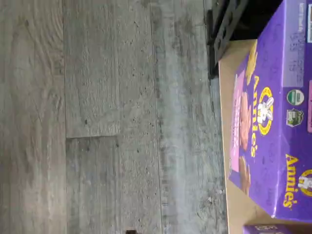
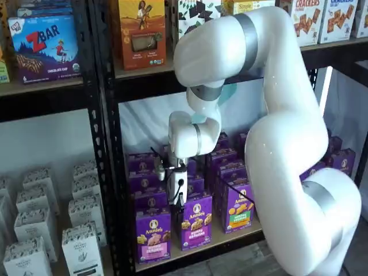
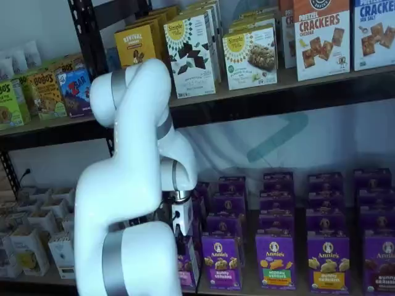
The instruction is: Pick up the purple box with a pink patch in the middle, on the bottom shelf, the first box from the left
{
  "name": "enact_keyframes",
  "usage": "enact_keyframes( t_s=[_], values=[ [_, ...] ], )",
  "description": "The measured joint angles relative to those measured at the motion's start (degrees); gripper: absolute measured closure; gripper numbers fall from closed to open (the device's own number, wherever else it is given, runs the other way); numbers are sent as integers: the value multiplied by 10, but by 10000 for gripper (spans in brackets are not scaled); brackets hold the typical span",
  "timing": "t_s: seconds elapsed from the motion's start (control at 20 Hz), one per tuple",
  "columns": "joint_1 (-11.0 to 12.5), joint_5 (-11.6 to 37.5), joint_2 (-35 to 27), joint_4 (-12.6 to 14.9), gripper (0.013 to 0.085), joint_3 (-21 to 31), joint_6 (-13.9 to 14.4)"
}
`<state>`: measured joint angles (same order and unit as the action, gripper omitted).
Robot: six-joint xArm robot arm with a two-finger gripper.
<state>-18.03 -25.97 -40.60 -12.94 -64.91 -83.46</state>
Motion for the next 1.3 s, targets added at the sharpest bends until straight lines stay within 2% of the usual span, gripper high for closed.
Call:
enact_keyframes(
  t_s=[0.25,0.9,1.3],
  values=[
    [3,-4,-23,16,130,-36,13],
    [-3,5,-55,-26,130,-82,-18],
    [-12,11,-79,-24,130,-106,-8]
  ],
)
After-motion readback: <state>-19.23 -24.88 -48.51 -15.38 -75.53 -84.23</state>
